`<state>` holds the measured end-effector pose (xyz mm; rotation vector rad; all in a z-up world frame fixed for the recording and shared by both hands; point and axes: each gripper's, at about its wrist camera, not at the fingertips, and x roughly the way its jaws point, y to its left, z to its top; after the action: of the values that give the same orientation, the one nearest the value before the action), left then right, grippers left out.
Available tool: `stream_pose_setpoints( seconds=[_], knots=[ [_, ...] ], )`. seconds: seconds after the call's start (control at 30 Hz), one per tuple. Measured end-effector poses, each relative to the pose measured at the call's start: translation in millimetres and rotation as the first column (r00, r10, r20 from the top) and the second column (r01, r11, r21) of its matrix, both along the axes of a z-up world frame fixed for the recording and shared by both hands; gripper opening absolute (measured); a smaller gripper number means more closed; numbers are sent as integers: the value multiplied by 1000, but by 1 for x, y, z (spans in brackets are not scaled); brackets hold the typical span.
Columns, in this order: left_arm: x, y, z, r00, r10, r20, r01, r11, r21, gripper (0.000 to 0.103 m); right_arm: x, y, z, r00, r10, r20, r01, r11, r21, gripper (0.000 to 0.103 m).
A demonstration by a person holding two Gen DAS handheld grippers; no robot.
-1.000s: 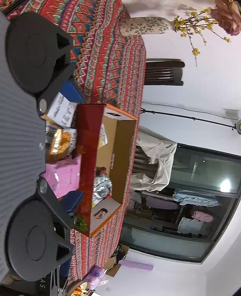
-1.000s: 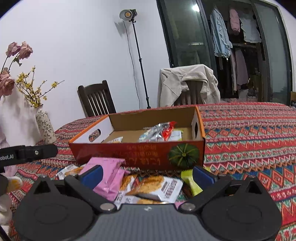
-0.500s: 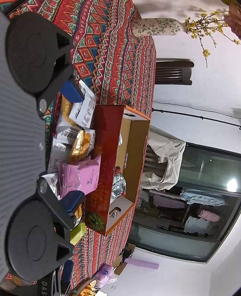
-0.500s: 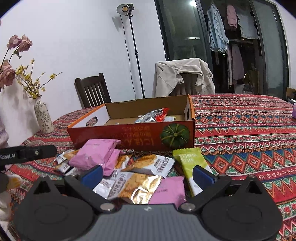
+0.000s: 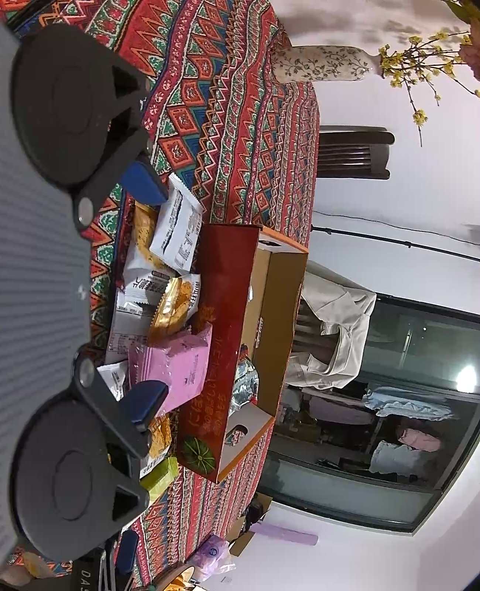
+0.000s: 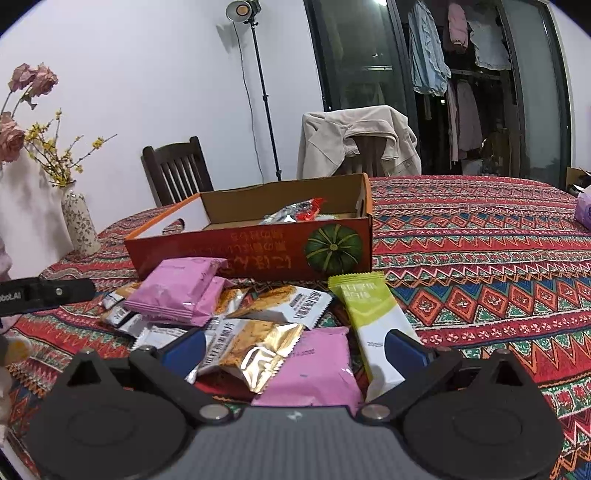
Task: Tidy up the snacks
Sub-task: 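Grasp the green-and-white snack bar with the right gripper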
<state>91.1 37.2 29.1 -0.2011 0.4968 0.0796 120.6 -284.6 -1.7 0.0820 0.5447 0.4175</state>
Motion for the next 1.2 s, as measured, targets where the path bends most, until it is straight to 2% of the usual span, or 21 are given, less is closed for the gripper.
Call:
stream_pose_setpoints(
  seconds=[0.3, 0.47, 0.53, 0.67, 0.7, 0.8, 0.87, 0.9, 0.93, 1.2],
  knots=[
    [7, 8, -6, 1000, 22, -18, -22, 1000, -10, 103, 31, -17, -6, 996, -87, -26, 84, 991, -100, 103],
    [9, 8, -6, 999, 27, -24, -27, 1000, -9, 103, 60, -25, -8, 992, -120, -51, 113, 988, -109, 97],
    [9, 7, -6, 999, 29, -22, -29, 1000, -5, 103, 71, -23, -10, 991, -118, -65, 110, 986, -122, 88],
    [9, 9, -4, 999, 44, -23, -44, 999, 0, 103, 91, -10, -17, 991, -108, -83, 92, 981, -172, 81],
    [9, 10, -5, 999, 48, -24, -48, 999, 3, 103, 94, -8, -20, 990, -111, -90, 94, 979, -179, 71],
    [11, 12, -5, 998, 58, -28, -58, 998, 6, 103, 96, -7, -22, 989, -116, -89, 98, 978, -183, 66],
    [12, 12, -5, 998, 62, -31, -62, 998, 7, 103, 94, -8, -22, 990, -111, -84, 95, 979, -181, 56],
    [13, 11, -5, 998, 62, -31, -62, 998, 8, 103, 93, -8, -22, 991, -109, -80, 93, 979, -180, 45],
    [13, 11, -5, 998, 62, -30, -62, 998, 9, 103, 92, -10, -22, 991, -104, -78, 89, 980, -176, 40],
    [17, 6, -6, 997, 67, -38, -66, 998, 19, 103, 79, -18, -15, 994, -106, -28, 102, 987, -128, 39]
  ],
)
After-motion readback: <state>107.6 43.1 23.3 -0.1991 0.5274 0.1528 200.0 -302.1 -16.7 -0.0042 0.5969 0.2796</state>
